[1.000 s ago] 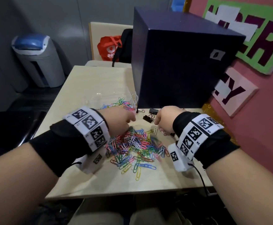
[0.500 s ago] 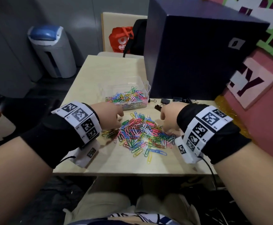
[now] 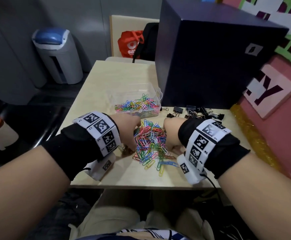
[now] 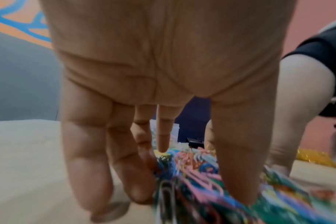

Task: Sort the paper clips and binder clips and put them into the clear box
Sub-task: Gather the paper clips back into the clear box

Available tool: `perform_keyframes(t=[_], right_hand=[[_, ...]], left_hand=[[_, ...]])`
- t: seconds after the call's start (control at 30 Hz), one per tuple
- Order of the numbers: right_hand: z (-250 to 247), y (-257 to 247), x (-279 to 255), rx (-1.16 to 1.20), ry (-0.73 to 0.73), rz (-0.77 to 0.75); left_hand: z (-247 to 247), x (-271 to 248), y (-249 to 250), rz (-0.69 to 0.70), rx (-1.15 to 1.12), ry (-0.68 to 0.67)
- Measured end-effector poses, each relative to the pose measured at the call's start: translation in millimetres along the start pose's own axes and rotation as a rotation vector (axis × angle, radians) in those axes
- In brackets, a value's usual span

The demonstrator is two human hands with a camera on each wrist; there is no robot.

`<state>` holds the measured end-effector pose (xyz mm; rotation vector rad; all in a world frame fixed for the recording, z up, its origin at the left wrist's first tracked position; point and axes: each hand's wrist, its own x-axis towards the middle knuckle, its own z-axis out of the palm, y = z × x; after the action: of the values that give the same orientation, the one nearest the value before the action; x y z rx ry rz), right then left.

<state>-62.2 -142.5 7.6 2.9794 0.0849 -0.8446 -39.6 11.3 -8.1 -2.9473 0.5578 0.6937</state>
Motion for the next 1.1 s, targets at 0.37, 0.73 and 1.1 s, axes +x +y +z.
perform_keyframes(t=[0.37,0.73,1.1], right_hand=[[0,-15,26,0.013,0.127,-0.153],[-22,-11,33,0.024,0.192,-0.174],[-29,-13,32,0.180,0.225,-0.167]], left_hand=[[2,9,-4,0.056,0.071,0.068],[-10,13,-21,0.044,-0.067,0.148],[-36,31,-47,-0.036,-0.206,0.419]])
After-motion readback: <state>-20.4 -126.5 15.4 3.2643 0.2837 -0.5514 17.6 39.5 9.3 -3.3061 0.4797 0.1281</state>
